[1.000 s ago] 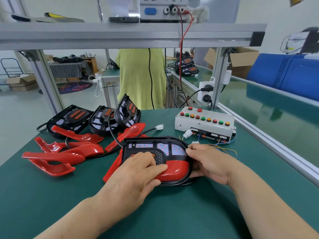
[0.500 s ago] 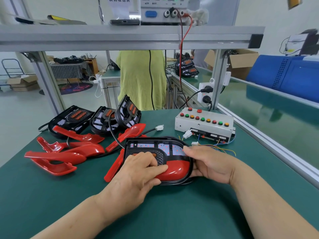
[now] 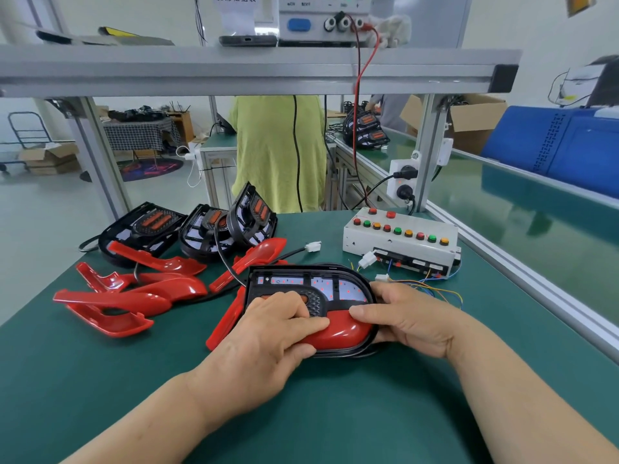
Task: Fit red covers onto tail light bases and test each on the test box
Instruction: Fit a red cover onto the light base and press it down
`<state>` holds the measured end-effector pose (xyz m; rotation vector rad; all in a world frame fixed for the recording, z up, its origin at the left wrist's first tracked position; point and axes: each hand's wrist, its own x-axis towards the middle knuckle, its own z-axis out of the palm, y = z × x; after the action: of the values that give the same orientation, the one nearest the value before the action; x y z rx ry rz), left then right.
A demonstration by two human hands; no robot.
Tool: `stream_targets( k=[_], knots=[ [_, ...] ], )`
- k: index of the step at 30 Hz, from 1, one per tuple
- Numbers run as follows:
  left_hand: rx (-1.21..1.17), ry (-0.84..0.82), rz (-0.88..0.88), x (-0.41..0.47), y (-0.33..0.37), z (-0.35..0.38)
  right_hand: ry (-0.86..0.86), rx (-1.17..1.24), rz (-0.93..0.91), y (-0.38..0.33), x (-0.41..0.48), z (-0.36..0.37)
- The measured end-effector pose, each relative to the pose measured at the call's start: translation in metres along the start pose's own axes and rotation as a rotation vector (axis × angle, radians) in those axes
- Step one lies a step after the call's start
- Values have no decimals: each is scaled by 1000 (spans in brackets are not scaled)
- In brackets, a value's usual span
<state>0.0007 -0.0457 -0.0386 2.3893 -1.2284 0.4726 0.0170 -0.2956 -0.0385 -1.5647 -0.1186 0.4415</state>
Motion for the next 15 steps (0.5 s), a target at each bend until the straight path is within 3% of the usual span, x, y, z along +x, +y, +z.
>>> stream_targets(
  k=[6, 9, 11, 15],
  knots=[
    [-81, -2, -38, 2, 3, -7, 103, -76, -15, 1, 5, 10],
    [-331, 208, -317, 7, -5, -27, 64, -55, -2, -2, 4, 9],
    [-329, 266, -599, 8, -22, -45, 41, -56, 5, -3, 3, 8],
    [-470, -107, -915, -1, -45, -62, 29, -45, 16, -3, 4, 7]
  ],
)
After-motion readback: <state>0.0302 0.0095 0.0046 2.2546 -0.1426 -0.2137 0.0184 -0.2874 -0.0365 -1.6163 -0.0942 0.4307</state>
